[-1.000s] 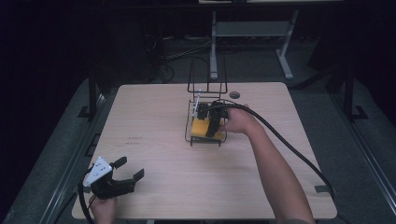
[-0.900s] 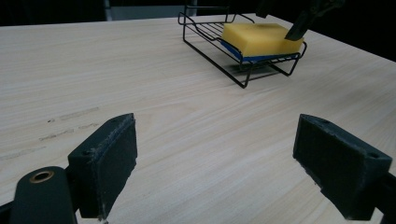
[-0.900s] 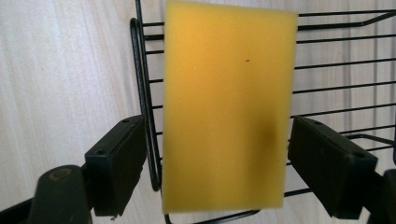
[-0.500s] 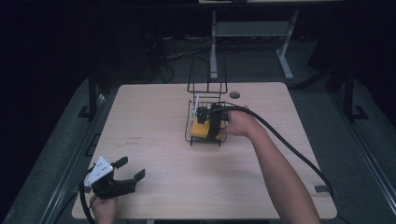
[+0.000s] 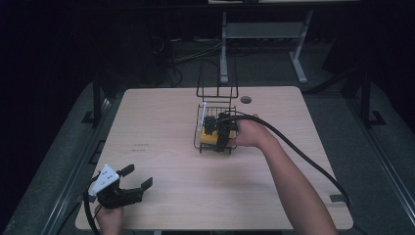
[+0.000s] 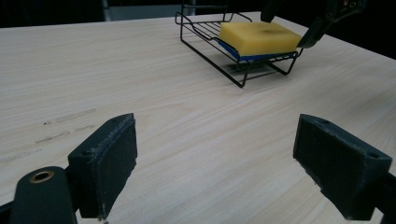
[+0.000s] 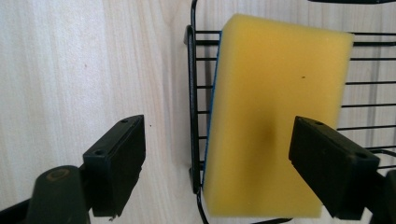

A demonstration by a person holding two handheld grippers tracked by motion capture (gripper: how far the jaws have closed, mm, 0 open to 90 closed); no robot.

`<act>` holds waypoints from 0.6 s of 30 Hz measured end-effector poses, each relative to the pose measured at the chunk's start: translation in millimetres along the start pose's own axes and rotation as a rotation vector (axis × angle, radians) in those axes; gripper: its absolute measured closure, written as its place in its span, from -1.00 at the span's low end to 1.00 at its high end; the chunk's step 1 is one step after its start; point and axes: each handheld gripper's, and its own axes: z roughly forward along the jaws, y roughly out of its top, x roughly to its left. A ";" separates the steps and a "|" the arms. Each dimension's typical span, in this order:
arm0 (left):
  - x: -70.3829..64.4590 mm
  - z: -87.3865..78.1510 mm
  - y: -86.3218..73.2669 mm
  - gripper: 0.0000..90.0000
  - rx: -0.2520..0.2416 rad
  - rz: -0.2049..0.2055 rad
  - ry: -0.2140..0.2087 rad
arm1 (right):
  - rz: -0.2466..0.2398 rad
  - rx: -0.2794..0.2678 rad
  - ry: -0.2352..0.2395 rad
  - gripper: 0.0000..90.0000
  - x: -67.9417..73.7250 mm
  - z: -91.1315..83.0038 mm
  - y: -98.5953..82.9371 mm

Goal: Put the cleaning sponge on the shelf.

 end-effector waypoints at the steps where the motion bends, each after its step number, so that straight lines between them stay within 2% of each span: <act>1: 0.0 0.0 0.0 -0.71 0.000 0.000 0.000 | 0.000 0.000 0.000 -0.59 0.0 0.0 0.0; 5: 0.0 -0.1 0.1 -0.71 -0.001 0.003 0.000 | -0.005 0.016 0.010 -0.58 4.2 1.9 1.7; 18: -2.0 0.3 0.3 -0.71 0.003 0.003 -0.003 | -0.012 0.017 0.016 -0.59 14.1 -1.6 3.6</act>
